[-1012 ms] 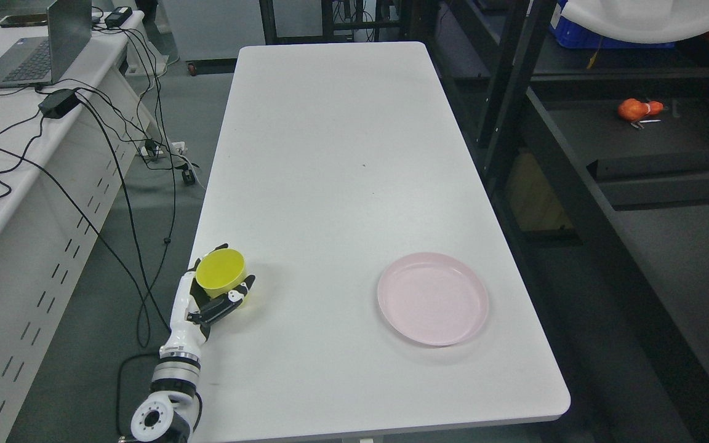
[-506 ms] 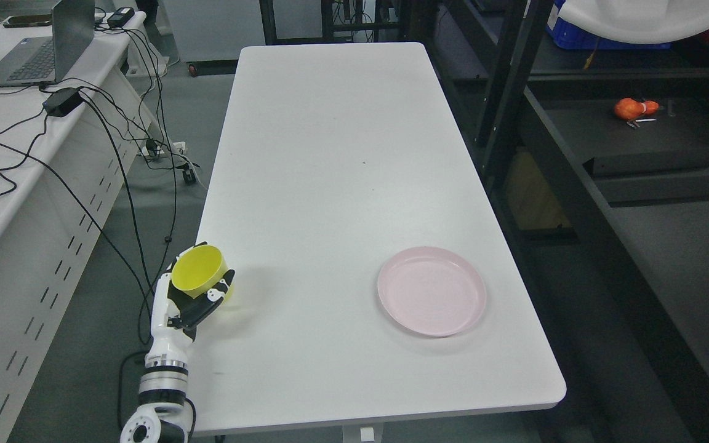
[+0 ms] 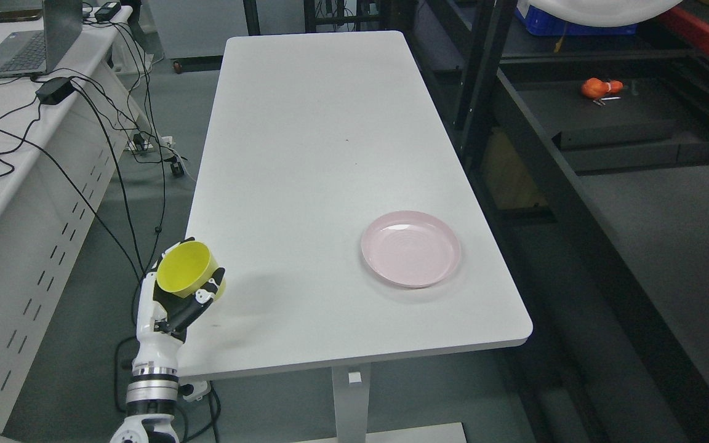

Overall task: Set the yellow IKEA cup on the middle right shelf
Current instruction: 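Lift the yellow cup with the left hand while turning toward the shelves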

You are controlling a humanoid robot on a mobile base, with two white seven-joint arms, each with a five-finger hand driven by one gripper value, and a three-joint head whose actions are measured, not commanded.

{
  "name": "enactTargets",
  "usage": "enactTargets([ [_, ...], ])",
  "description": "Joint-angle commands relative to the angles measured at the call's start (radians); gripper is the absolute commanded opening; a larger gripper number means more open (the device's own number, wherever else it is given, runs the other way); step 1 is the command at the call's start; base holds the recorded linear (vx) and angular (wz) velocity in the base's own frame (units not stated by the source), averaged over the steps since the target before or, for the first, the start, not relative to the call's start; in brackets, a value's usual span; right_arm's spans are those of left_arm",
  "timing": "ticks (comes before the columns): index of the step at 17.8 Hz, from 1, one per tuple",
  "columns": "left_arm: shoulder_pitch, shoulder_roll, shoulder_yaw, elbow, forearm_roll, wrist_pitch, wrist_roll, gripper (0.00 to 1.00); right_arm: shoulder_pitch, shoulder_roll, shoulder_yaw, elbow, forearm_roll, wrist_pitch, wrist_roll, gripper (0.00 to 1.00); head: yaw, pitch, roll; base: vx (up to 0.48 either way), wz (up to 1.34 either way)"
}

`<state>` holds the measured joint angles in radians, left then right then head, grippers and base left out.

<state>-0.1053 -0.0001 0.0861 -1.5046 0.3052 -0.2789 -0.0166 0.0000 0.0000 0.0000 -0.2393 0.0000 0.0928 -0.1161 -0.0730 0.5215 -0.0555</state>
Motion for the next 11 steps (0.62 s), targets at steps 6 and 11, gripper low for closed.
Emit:
enactTargets([
  [6,0.022,0.018,-0.080,-0.109,0.003,-0.009,0.001,0.00,0.014,-0.017,0.017,0.000,-0.025,0.001,0.000,0.99,0.0000,0.000,0.000,-0.220,-0.22],
  [11,0.032,0.018,-0.132,-0.109,0.003,-0.032,0.001,0.00,0.014,-0.017,0.017,0.000,-0.025,0.001,0.000,0.99,0.0000,0.000,0.000,-0.286,-0.14],
])
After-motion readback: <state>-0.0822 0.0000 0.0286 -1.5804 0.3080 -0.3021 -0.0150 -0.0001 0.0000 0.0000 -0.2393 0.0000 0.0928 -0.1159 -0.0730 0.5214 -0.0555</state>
